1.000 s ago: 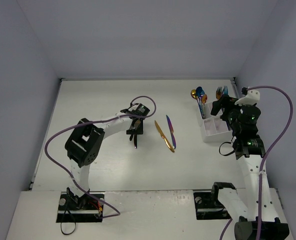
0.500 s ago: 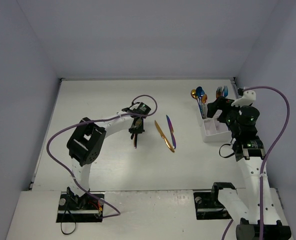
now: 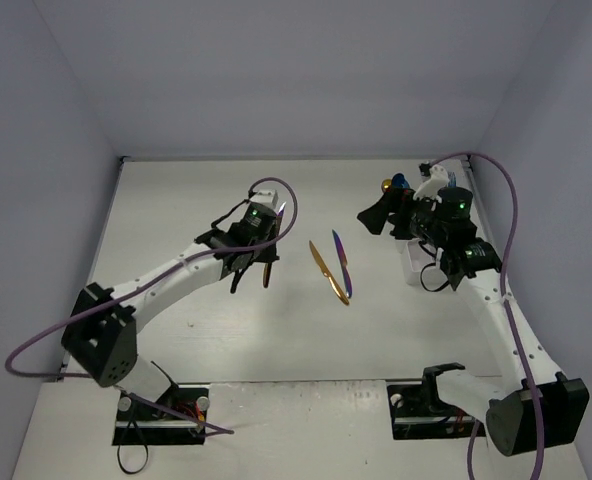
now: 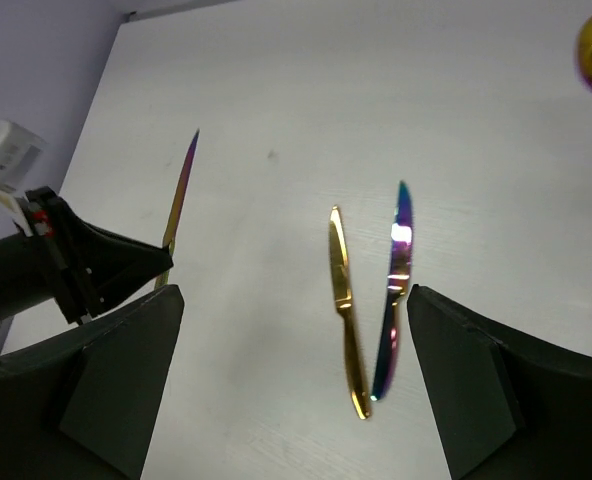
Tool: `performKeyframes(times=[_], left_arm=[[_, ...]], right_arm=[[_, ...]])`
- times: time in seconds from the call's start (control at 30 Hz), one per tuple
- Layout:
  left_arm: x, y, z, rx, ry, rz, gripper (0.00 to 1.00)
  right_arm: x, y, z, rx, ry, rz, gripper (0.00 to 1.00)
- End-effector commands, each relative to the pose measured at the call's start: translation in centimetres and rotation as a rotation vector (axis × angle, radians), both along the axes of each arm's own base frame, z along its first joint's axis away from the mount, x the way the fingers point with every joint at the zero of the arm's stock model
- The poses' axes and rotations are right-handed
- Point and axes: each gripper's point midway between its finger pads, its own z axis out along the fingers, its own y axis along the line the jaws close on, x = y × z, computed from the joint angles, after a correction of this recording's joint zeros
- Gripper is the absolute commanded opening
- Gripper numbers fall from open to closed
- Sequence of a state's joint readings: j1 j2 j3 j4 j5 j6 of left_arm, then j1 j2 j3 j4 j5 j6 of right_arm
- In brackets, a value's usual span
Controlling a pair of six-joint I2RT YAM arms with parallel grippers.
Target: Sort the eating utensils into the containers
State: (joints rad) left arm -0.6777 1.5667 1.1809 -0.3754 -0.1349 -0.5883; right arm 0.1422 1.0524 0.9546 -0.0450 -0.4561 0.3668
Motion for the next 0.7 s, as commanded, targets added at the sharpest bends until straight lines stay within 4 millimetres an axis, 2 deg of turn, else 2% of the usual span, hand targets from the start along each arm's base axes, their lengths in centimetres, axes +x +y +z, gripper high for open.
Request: performKeyframes(times=[0.0,0.2,0.4,0.5,0.67], left_arm=[[0.5,-3.9,8.3,-0.198,-0.286,-0.168,0.00],[-1.2,-6.5,13.6,-0.290,-0.480,-0.314,0.00],[-2.4,-7.9,16.0,-0.313,-0.538,-0.374,0.00],[-2.8,-8.2,16.6,-0.320,-0.552,-0.384,0.00],[-3.3,-8.6,17.3,-0.336,-0.565,-0.399,0.00]], right_arm=[[0.2,5.1,3.6,0.120,-0.054,0.135,0.92],[0.2,10.1,4.1,0.176,-0.041,0.194,0.88],[0.6,13.6,4.0,0.183,-0.038,0.220,0.84],[1.1,14.4,3.2,0.166,-0.030,0.214,0.79],[1.3,14.6,1.7,0.144,-0.009,0.190,0.67]])
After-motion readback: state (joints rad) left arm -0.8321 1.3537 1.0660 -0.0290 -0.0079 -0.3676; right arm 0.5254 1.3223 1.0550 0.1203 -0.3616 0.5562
